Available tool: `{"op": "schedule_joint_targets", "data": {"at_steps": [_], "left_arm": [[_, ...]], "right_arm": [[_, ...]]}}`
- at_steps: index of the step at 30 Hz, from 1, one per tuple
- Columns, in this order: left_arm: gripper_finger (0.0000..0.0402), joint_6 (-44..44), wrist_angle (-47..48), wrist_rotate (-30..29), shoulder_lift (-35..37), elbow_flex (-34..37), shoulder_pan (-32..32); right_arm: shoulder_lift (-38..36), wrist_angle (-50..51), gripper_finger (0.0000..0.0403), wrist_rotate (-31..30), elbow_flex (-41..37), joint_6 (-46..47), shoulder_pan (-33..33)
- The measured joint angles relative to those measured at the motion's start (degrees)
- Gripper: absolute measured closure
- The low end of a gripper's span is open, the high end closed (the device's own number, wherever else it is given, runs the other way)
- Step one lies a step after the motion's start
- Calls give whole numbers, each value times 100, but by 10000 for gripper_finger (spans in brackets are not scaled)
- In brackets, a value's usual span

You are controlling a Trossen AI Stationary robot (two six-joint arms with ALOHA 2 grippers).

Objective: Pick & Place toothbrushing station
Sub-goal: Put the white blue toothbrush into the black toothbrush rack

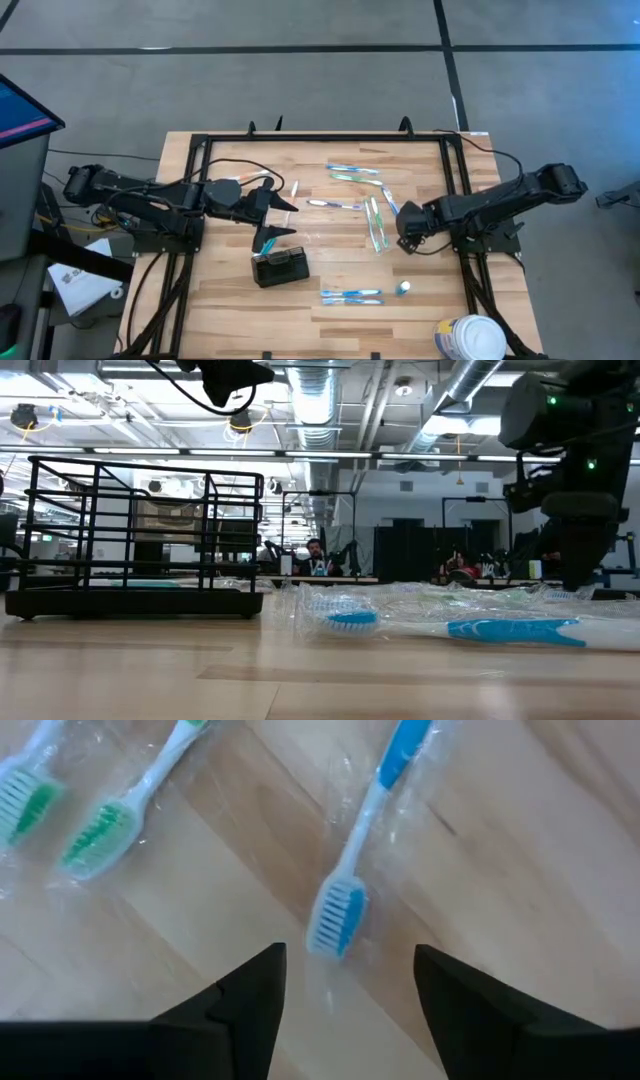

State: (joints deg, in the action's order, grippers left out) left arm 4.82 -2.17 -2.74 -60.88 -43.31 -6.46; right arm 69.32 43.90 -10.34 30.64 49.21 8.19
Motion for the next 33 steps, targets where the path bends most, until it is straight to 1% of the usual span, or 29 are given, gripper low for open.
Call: {"op": "schedule_joint_targets", "data": {"at_steps": [4, 10, 15, 21, 24, 30, 31, 33], "left_arm": [[137, 0, -4, 0, 0, 0, 0], [137, 0, -20, 0, 0, 0, 0], [137, 0, -22, 0, 0, 0, 0], [137, 2, -22, 0, 0, 0, 0], [137, 11, -22, 0, 0, 0, 0], [137, 13, -24, 0, 0, 0, 0], [137, 13, -26, 0, 0, 0, 0], [137, 13, -26, 0, 0, 0, 0]], "right_arm": [[0, -464, 192, 102, -251, 33, 0], [0, -581, 197, 126, -379, 35, 0], [0, -580, 218, -10, -392, 87, -2], [0, -582, 269, -7, -392, 87, -7], [0, -582, 303, -7, -392, 102, -7], [-5, -577, 385, 39, -382, 138, -7], [-11, -589, 393, 80, -376, 141, -7], [-11, -574, 394, 116, -366, 142, -7]]}}
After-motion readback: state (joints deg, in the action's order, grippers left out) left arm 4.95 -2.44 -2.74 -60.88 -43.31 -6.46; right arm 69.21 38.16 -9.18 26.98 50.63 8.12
